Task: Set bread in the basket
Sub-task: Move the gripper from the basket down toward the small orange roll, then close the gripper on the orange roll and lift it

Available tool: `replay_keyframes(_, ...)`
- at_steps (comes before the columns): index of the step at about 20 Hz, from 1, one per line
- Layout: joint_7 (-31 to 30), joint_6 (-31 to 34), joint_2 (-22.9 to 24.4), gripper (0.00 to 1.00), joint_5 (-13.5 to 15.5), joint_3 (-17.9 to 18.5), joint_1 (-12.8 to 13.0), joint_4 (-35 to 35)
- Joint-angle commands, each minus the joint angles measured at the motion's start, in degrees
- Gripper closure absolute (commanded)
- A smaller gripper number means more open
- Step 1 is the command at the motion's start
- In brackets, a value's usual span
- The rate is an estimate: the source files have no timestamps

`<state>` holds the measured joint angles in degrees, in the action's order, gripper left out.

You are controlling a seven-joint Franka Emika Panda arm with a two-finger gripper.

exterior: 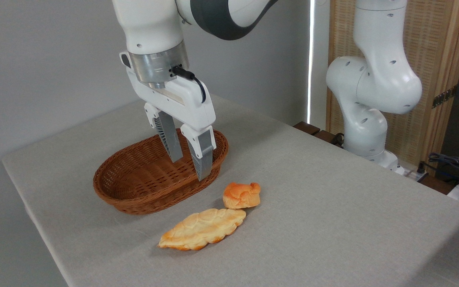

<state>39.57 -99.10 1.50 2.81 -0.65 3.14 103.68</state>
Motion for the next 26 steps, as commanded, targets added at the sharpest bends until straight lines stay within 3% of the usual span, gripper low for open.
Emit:
replay_keyframes(1, 1.8, 0.9, 0.8, 0.0, 0.2, -0.1, 0.1, 3.0)
replay_keyframes(5, 5.6, 0.8, 2.5, 0.0, 0.0, 0.1, 0.1, 8.0)
replay_keyframes(14, 10.6, 0.6, 2.5, 0.0, -0.1, 0.3, -0.2, 11.9)
replay_keyframes(21, 12.7, 0.5, 1.5, 0.0, -0.2, 1.0, -0.4, 12.0)
replay_keyframes(26, 12.7, 0.2, -0.7, 0.0, -2.3, 0.9, -0.2, 12.0)
